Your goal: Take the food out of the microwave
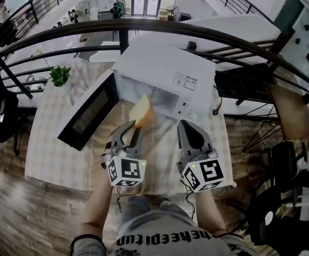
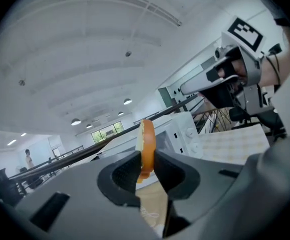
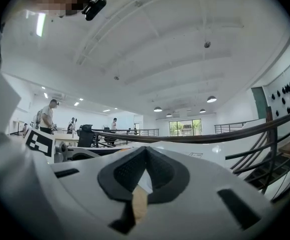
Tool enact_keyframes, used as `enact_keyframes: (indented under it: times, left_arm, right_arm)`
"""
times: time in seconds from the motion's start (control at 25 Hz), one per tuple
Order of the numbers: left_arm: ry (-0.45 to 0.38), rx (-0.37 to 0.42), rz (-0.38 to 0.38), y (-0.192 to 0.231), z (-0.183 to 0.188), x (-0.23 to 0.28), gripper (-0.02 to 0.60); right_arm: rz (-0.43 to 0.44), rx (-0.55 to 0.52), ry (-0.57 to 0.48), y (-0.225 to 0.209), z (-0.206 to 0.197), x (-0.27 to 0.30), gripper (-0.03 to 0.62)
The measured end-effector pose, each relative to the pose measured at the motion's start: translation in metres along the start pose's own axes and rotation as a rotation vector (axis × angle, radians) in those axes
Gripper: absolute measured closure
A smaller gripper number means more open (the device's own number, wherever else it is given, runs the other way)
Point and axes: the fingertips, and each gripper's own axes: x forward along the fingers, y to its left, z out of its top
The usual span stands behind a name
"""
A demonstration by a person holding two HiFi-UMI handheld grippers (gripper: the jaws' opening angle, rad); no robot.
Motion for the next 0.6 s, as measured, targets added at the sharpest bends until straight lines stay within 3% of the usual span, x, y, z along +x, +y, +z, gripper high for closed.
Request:
enact_keyframes:
  times: [0.6]
  left_arm:
    - [-0.055, -0.155, 0.086, 0.013, 0.023, -0.055, 0.505]
  right_arm:
    - [0.056, -0.016, -0.022, 0.018, 0.016, -0.023, 0.589]
